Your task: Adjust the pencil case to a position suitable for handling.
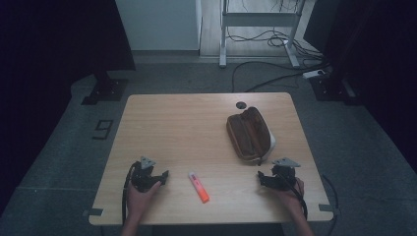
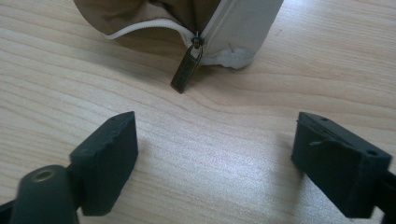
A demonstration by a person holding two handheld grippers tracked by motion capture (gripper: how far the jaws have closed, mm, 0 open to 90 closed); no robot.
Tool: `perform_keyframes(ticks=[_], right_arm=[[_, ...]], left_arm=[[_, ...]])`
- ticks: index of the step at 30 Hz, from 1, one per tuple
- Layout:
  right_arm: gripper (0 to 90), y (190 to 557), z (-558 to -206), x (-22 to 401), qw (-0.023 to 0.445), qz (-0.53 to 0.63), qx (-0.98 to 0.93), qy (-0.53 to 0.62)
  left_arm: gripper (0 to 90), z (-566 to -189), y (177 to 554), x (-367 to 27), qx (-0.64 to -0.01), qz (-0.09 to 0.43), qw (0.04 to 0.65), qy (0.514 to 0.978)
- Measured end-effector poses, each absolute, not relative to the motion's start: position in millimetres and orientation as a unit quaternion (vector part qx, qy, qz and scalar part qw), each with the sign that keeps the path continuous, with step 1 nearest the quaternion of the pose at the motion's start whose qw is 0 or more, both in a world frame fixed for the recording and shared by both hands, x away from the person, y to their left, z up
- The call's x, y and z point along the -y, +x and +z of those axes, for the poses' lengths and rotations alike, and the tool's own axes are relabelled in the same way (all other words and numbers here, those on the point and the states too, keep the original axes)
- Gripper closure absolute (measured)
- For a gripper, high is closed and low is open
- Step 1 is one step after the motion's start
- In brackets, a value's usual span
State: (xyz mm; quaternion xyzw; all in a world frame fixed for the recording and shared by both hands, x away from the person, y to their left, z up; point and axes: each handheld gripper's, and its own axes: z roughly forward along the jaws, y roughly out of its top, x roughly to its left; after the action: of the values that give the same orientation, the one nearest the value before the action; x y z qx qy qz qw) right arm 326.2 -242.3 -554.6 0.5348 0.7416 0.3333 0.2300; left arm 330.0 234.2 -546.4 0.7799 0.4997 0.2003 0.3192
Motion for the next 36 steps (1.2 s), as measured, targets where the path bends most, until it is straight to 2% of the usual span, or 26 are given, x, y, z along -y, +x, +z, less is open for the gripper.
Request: perform_keyframes(ticks=[2, 10, 36], right_arm=[[19.8, 325.6, -553.0, 243.9, 0.226, 0.332, -0.742, 0.536], [20.5, 326.4, -550.7, 253.1, 0.211, 0.344, -0.731, 0.55], [27.6, 324.3, -530.2, 284.9, 0.244, 0.382, -0.687, 0.569]], left_arm=[[22.4, -546.4, 330.1, -234.1, -0.5, 0.2, 0.319, 0.78], [22.4, -546.4, 330.5, -234.0, -0.499, 0.2, 0.319, 0.78], [22.4, -546.3, 330.5, -234.0, -0.499, 0.2, 0.319, 0.78]])
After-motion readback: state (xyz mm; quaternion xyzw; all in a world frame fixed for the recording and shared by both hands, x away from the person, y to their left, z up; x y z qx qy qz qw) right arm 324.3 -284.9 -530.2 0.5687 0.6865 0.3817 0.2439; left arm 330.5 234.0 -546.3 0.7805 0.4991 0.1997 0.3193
